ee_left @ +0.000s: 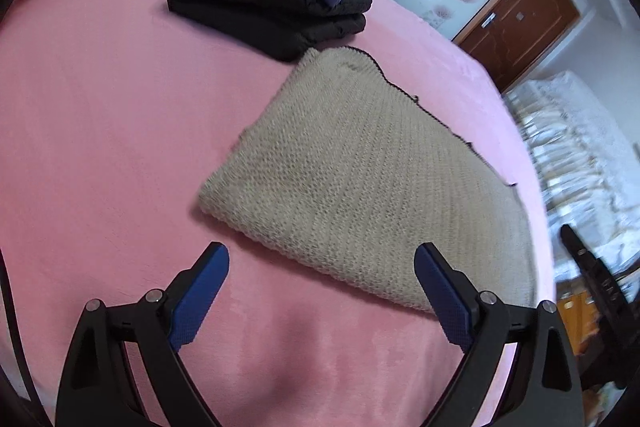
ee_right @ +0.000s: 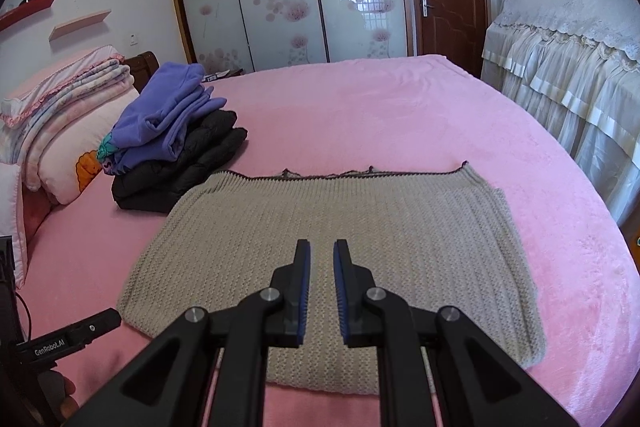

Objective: Fold large clothes

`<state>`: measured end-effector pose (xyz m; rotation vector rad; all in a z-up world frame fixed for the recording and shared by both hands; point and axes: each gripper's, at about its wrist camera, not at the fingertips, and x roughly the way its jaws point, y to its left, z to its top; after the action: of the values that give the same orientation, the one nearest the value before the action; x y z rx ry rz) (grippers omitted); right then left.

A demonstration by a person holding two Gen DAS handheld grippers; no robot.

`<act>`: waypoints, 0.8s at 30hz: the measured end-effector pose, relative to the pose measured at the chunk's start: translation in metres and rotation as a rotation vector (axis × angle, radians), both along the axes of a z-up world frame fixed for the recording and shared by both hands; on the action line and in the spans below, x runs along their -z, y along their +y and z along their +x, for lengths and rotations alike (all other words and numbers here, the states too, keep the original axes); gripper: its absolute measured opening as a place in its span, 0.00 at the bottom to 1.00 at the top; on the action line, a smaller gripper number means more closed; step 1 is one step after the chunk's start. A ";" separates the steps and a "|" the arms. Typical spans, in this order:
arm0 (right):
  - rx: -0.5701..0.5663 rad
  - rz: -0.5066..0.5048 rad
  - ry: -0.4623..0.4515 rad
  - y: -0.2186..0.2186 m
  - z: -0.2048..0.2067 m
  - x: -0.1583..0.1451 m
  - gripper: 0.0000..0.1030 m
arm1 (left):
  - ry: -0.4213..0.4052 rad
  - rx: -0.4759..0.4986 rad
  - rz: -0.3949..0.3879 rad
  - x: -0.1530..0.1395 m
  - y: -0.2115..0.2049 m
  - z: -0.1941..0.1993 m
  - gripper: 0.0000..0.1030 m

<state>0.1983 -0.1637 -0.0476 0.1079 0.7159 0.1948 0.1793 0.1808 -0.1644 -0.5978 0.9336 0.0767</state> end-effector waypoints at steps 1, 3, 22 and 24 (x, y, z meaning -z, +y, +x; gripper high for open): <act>-0.003 -0.006 0.005 0.002 0.001 0.003 0.11 | 0.001 -0.009 -0.052 0.010 0.003 0.000 0.90; -0.010 -0.017 0.019 0.006 0.002 0.010 0.11 | 0.007 -0.025 -0.132 0.027 0.009 0.001 0.90; -0.045 -0.043 0.107 0.030 0.008 0.060 0.11 | -0.118 -0.049 -0.396 0.089 0.024 0.044 0.99; -0.048 -0.046 0.106 0.032 0.011 0.061 0.11 | -0.134 -0.057 -0.418 0.089 0.026 0.054 0.99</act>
<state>0.2088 -0.1316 -0.1087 0.0571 0.8281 0.2194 0.2330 0.2070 -0.2536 -1.0042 0.8059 -0.1104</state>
